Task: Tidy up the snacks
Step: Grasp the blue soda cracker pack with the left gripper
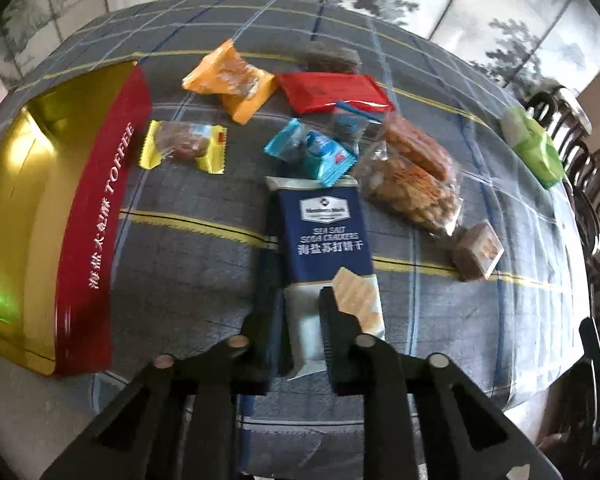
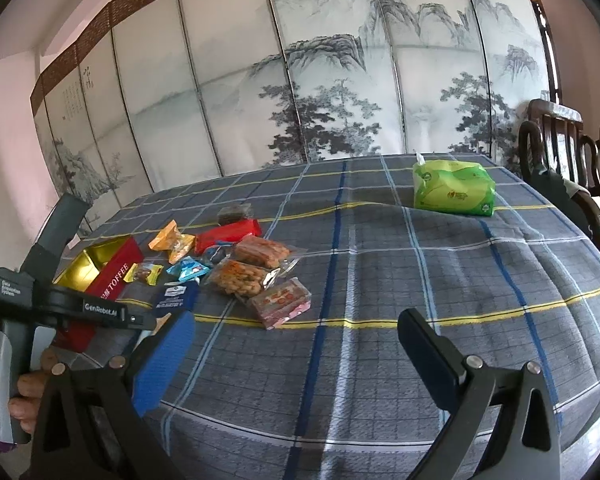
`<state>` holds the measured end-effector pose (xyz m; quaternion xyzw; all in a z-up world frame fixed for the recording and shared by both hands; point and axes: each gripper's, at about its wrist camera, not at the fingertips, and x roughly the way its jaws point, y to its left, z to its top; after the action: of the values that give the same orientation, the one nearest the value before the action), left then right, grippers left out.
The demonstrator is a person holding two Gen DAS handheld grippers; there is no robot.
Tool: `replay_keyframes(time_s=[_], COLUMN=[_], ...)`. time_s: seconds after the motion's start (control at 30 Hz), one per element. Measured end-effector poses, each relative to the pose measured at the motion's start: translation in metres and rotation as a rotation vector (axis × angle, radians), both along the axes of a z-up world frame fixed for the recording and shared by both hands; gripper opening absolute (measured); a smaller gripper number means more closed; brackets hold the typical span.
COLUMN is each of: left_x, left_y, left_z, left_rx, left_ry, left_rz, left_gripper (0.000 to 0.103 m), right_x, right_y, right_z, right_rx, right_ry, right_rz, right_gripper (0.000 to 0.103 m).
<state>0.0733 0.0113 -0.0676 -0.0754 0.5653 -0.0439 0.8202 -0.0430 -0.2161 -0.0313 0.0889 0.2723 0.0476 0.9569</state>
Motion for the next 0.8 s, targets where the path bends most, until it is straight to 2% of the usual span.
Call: replay_keyframes(time_s=[0.03, 0.1, 0.13, 0.23, 0.3, 0.37, 0.43, 0.5, 0.53, 0.57, 0.63, 0.8], left_x=[0.008, 0.016, 0.017, 0.021, 0.027, 0.036, 0.039, 0.037, 0.035, 0.032, 0.024, 0.012], left_y=[-0.004, -0.004, -0.005, -0.012, -0.019, -0.024, -0.026, -0.038, -0.048, -0.052, -0.057, -0.041], left_z=[0.002, 0.006, 0.009, 0.014, 0.01, -0.002, -0.014, -0.015, -0.016, -0.015, -0.011, -0.009], left_rx=[-0.007, -0.064, -0.064, -0.05, -0.004, 0.031, 0.034, 0.116, 0.18, 0.177, 0.201, 0.113], left_ry=[0.019, 0.013, -0.007, -0.05, -0.038, 0.031, 0.085, 0.061, 0.038, 0.005, -0.032, -0.05], left_rz=[-0.001, 0.004, 0.013, -0.019, -0.03, -0.022, -0.019, -0.058, -0.091, -0.114, -0.127, -0.135], left_gripper=[0.043, 0.062, 0.069, 0.082, 0.082, 0.081, 0.081, 0.078, 0.073, 0.05, 0.047, 0.047], right_x=[0.0, -0.001, -0.001, -0.001, 0.0, 0.0, 0.001, 0.001, 0.002, 0.002, 0.004, 0.004], right_y=[0.002, 0.006, 0.008, 0.011, 0.011, 0.009, 0.007, 0.005, 0.004, 0.003, 0.003, 0.002], right_z=[0.0, 0.001, 0.001, 0.002, 0.0, -0.001, -0.002, -0.002, -0.003, -0.003, -0.004, -0.005], right_rx=[-0.002, -0.013, -0.017, -0.024, -0.023, -0.016, -0.011, -0.009, -0.008, -0.007, -0.005, 0.002], right_ry=[-0.001, 0.001, 0.0, -0.001, 0.003, 0.011, 0.015, 0.016, 0.016, 0.017, 0.022, 0.03], right_rz=[0.003, 0.012, 0.016, 0.025, 0.026, 0.023, 0.018, 0.014, 0.013, 0.013, 0.013, 0.012], right_gripper=[0.103, 0.103, 0.103, 0.103, 0.103, 0.103, 0.103, 0.103, 0.103, 0.103, 0.103, 0.103])
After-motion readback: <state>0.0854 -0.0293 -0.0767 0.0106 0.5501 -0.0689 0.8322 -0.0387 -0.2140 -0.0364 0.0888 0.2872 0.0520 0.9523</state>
